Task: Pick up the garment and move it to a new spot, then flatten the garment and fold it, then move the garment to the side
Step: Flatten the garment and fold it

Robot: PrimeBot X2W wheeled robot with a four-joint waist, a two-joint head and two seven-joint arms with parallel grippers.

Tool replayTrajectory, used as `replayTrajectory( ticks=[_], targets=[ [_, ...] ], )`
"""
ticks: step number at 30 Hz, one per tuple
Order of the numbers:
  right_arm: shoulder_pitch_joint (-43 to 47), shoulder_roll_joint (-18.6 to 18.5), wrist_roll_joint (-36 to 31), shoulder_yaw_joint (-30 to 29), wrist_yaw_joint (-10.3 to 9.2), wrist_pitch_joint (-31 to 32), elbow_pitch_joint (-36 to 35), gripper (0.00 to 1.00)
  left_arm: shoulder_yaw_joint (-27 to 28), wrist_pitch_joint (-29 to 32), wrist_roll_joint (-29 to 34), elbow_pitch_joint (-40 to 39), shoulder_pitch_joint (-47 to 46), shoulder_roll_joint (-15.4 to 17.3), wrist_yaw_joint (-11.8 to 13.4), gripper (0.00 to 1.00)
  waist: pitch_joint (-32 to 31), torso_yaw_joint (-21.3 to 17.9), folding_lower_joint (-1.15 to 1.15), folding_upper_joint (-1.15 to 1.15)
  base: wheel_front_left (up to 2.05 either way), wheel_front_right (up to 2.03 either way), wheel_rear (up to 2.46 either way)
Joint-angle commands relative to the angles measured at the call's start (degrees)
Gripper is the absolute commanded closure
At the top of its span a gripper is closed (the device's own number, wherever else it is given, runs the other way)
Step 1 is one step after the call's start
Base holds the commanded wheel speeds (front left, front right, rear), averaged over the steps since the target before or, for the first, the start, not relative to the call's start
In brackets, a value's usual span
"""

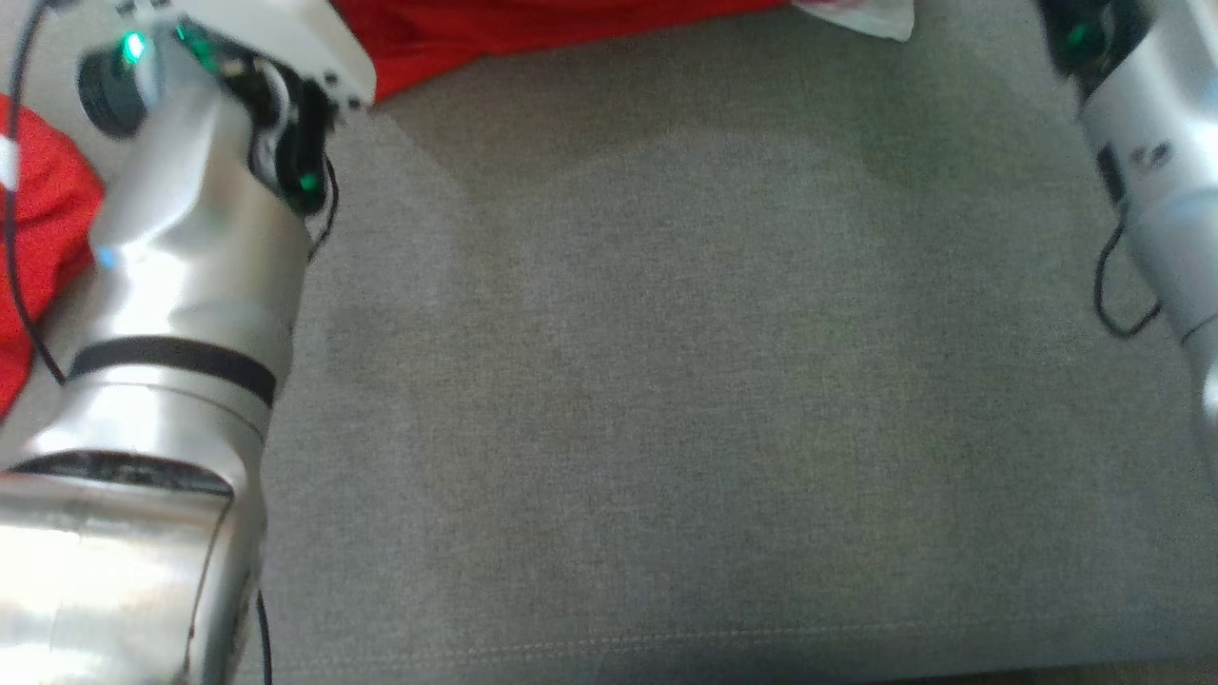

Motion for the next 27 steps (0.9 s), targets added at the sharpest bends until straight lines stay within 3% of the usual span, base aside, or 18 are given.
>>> replayTrajectory(
  ticks=[1,6,15,22,27],
  targets=[
    [1.35,0.85,1.09,1.81,-0.05,-1.10,-0.21,1.00,0.55,-0.64,-0.20,0.02,-0.22,1.46,-0.62,1.00,1.21,-0.41,-0.01,0.00,0.00,0.00,0.00],
    [7.85,-0.88,2.02,8.93,-0.05,-5.24,-2.04,1.00,3.17,-0.75,-3.20,0.87,4.04,1.00,-1.91,1.00,1.95,-0.64,-0.01,0.00,0.00,0.00,0.00],
    [22.38,-5.08,7.22,9.48,-0.05,-9.63,-7.66,1.00,5.46,-0.76,-1.16,-6.89,17.22,2.21,-1.12,1.00,0.31,-1.20,-0.01,0.00,0.00,0.00,0.00],
    [41.41,-6.50,5.16,-4.67,-0.05,-9.74,-19.35,1.00,6.55,-0.77,2.50,-17.90,33.24,2.50,-1.05,1.00,-3.99,-1.40,-0.01,0.00,0.00,0.00,0.00],
    [59.47,-4.36,0.67,-14.90,-0.05,-9.75,-28.45,1.00,6.08,-0.77,4.53,-24.91,44.06,2.49,-0.98,1.00,-7.92,-0.49,-0.01,0.00,0.00,0.00,0.00]
  ],
)
